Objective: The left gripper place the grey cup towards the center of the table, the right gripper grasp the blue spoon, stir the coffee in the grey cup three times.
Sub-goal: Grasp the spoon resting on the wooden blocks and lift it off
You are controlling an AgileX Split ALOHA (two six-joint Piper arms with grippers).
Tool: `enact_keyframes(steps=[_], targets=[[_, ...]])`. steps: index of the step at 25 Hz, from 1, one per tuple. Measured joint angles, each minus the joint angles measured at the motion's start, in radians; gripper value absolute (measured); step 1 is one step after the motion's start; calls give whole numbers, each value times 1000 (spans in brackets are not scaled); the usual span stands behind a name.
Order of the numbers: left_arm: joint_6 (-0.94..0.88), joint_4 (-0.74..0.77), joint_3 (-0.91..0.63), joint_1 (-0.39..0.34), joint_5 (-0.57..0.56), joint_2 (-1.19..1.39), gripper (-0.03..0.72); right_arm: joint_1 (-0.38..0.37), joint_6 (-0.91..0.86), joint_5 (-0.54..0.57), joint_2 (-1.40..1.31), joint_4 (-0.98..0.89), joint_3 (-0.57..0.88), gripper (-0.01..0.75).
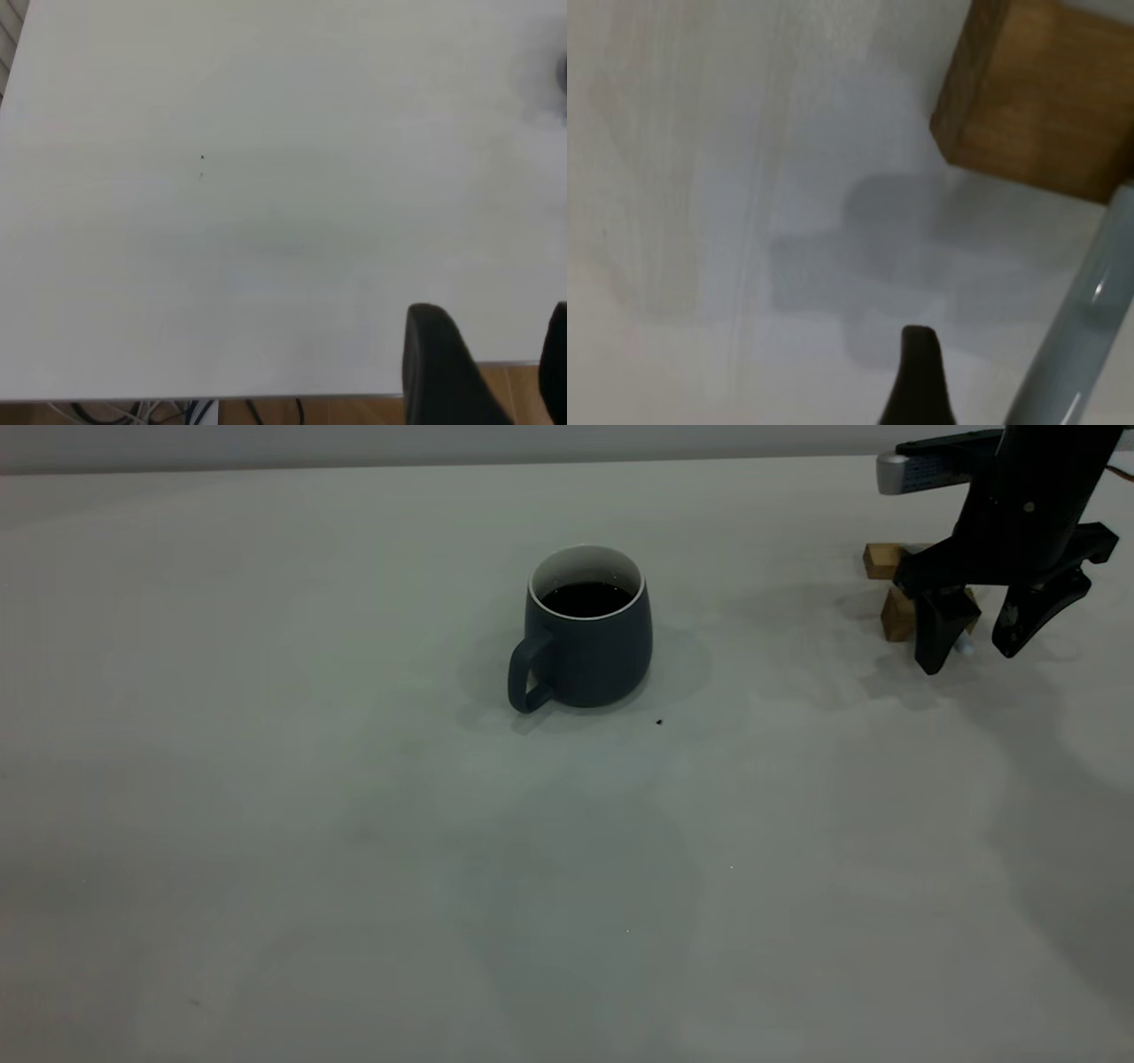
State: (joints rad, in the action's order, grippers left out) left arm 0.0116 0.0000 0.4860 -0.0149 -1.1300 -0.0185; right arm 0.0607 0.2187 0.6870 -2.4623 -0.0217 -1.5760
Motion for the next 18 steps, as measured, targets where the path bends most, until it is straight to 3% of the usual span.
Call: enact_keyframes(steps=[7,16,18], targets=[[0,0,0,0,0,0,355,0,0,-8,0,28,0,489],[0,0,0,0,0,0,355,0,0,-8,0,35,0,171],[0,0,0,0,0,0,355,0,0,7,0,35,-8,145]])
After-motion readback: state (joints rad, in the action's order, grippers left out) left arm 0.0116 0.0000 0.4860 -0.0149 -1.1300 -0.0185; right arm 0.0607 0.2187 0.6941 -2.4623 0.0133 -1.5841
